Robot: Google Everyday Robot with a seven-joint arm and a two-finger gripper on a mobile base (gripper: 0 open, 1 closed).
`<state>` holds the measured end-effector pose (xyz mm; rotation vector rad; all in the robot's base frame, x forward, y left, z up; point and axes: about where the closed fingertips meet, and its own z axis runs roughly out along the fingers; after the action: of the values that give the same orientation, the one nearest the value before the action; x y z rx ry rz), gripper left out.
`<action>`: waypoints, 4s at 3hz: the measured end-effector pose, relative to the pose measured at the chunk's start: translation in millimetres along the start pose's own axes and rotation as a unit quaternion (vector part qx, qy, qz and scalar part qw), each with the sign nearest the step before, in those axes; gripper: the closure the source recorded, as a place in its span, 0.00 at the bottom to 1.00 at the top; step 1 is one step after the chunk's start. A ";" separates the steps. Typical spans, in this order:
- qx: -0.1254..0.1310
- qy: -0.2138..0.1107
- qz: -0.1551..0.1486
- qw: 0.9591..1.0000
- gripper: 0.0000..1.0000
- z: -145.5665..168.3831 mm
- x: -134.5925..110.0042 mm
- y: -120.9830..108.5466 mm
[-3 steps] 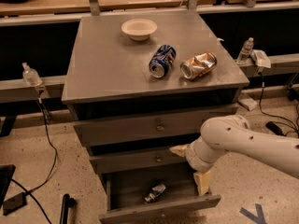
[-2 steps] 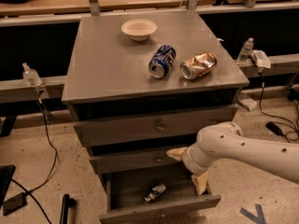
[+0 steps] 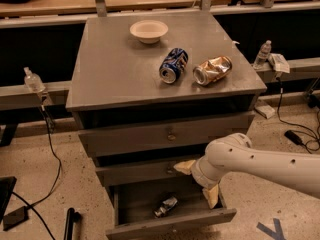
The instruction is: Pick redbull can from bottom drawer and place on counter
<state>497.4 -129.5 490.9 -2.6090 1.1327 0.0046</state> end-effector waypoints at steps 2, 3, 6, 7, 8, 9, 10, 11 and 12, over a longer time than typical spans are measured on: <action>-0.029 0.009 -0.069 0.997 0.00 80.5 8.9 -11.5; -0.026 0.023 -0.118 0.992 0.00 113.5 9.9 -6.5; 0.021 0.006 -0.157 0.987 0.00 157.6 25.4 2.7; 0.065 0.024 -0.212 0.975 0.00 176.9 38.9 4.2; 0.094 0.028 -0.284 0.954 0.00 198.2 35.5 -2.8; 0.093 0.028 -0.289 0.952 0.00 197.9 35.4 -2.6; 0.102 0.014 -0.296 0.950 0.00 205.5 28.5 -3.6; 0.125 -0.029 -0.295 0.947 0.00 236.2 13.5 -8.4; 0.149 -0.067 -0.320 0.933 0.00 279.4 13.5 -10.2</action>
Offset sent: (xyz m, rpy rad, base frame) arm 0.0401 0.0351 -0.1221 -0.1567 -0.0585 0.2201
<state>545.8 -57.1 224.9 -2.5225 0.1801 -0.1170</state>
